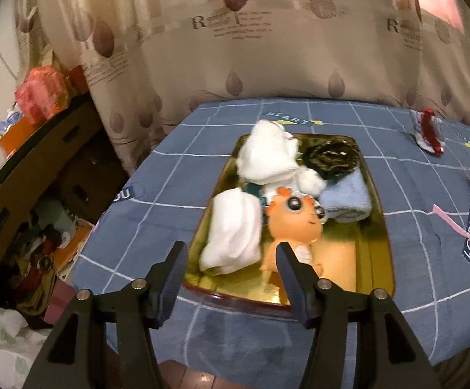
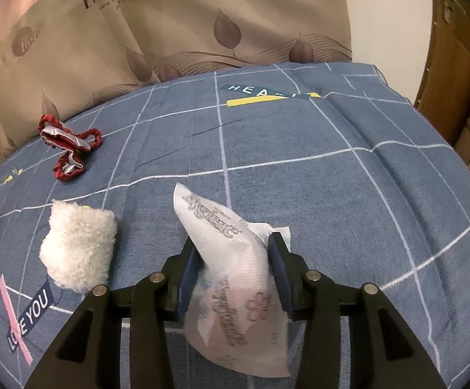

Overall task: Organize soft objects
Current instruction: 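Lower the orange toy into the gold tin and open the left gripper, then carry the wipes packet over the gold tin with the right gripper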

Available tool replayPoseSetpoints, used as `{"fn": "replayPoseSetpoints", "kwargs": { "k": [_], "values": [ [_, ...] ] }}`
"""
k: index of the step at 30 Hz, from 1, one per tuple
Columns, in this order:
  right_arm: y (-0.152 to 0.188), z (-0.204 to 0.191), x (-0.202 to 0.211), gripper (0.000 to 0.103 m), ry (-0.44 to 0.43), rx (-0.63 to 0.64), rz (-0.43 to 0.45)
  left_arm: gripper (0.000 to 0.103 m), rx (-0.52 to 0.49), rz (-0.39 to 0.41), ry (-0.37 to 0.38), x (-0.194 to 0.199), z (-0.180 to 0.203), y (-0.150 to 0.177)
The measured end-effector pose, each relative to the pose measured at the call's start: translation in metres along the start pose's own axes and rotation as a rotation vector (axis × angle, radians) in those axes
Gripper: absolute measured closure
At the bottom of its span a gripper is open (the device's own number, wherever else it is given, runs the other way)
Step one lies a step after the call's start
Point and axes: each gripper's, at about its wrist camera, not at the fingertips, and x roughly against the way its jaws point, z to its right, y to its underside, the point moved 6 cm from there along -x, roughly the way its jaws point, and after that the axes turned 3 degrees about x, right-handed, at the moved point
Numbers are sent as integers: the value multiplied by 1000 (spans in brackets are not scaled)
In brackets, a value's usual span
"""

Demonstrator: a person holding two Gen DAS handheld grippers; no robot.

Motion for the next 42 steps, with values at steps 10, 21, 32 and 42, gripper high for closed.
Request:
{"fn": "replayPoseSetpoints", "kwargs": {
  "k": [10, 21, 32, 42],
  "values": [
    [12, -6, 13, 76, 54, 16, -4, 45, 107, -21, 4, -6, -26, 2],
    [15, -18, 20, 83, 69, 32, -4, 45, 139, -37, 3, -9, -34, 3],
    [4, -73, 34, 84, 43, 147, 15, 45, 210, -55, 0, -11, -49, 4],
    [3, -146, 44, 84, -89, 236, 27, 45, 214, -50, -1, -10, -50, 4]
  ]
}}
